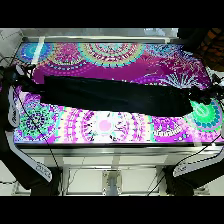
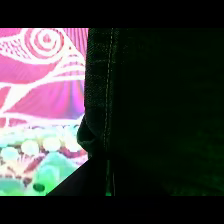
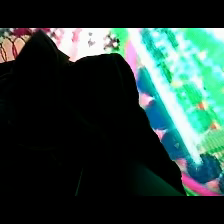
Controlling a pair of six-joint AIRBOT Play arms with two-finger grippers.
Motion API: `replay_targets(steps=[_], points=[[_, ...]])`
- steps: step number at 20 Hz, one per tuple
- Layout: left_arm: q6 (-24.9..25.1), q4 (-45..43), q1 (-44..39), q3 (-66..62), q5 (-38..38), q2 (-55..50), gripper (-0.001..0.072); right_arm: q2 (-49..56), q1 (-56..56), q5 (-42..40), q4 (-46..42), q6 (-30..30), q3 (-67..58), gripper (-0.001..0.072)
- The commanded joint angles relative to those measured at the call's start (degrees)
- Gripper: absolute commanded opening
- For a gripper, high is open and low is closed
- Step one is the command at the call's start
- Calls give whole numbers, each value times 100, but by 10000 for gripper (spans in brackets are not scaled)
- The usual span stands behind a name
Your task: Fold the clothes and pants, and hang the long-sleeved shirts on hangers.
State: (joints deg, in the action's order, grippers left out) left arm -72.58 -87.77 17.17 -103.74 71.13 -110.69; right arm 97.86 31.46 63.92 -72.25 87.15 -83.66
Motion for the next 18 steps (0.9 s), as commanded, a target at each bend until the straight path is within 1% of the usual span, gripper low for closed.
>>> replay_targets(steps=[1,3,4,6,9,11,14,16,17,18], points=[[-299,-28,-4,-9,328,474,20,0,-7,68,0,-96,-7,200],[-726,-72,-4,-9,470,879,19,0,-7,114,-2,-136,-4,200],[-841,-116,-4,-11,623,1045,19,0,-7,122,-2,-138,-4,200],[-940,-271,-4,-13,1132,1220,20,0,-7,122,-2,-166,-7,200],[-994,-516,85,-11,1956,1078,21,0,-7,122,0,-234,-7,200],[-1128,-518,136,-11,1921,885,21,0,-7,122,0,-245,-7,200],[-1134,-518,122,-11,1241,688,21,0,-7,122,-2,-247,-4,200],[-1145,-522,66,-11,824,675,35,0,-7,125,-2,-247,-7,200],[-1093,-522,31,-11,756,675,173,0,-7,127,-2,-245,-7,200],[-962,-527,17,-11,756,673,476,0,-7,138,-2,-245,-7,200]])
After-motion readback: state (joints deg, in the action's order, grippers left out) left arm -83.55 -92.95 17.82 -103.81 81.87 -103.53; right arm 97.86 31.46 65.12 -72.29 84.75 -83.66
